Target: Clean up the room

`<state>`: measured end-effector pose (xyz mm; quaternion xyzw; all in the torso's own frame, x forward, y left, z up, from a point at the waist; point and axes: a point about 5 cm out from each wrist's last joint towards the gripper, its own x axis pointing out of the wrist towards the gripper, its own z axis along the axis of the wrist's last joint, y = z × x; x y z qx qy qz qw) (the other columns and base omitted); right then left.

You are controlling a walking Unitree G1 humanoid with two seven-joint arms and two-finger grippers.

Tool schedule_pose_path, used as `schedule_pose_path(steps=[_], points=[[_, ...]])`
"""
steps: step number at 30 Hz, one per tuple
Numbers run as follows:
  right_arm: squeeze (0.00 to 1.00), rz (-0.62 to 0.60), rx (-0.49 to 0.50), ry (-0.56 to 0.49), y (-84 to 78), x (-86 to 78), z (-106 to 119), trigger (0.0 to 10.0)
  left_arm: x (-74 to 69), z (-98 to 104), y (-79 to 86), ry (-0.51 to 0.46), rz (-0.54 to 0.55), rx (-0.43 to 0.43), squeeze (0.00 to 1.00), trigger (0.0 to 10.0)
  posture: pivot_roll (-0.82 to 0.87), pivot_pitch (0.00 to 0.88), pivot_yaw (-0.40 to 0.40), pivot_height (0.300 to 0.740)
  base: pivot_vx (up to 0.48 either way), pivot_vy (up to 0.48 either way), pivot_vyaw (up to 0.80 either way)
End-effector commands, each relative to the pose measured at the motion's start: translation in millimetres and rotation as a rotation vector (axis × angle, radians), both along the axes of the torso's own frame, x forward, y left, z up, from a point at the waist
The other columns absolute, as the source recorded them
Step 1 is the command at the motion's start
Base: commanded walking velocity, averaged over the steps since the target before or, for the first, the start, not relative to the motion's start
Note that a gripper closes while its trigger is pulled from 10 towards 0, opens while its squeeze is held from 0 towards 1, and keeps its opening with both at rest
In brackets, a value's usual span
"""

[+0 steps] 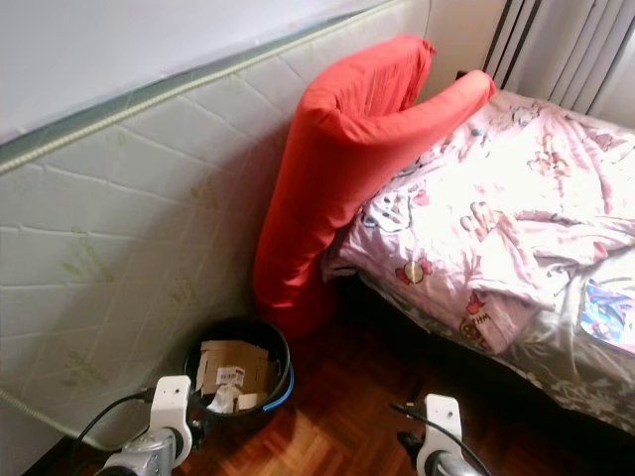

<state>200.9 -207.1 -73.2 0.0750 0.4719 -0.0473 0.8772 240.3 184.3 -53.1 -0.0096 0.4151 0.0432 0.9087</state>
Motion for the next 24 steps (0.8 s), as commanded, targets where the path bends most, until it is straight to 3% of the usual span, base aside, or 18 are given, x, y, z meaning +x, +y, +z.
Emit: schedule_pose_path(steps=[1,19,24], points=[[0.0,-0.007,0.0,-0.019,1.7,3.4,1.6,10.0,-6.6,-4.1,3.2,0.026,-0.008,0.015,0.0,10.0,-0.06,0.0,0.012,0.74,0.0,0.0,0.0],[0.0,-0.013,0.006,-0.026,2.9,2.2,0.8,10.0,-8.1,-5.0,4.0,0.032,-0.02,0.022,0.0,10.0,-0.07,0.0,0.017,0.74,0.0,-0.015,0.0],[0.0,0.054,-0.004,-0.036,3.7,3.4,1.8,10.0,-8.9,-5.5,3.9,0.033,-0.019,0.021,0.0,10.0,-0.07,0.0,0.016,0.74,0.0,0.0,0.16]])
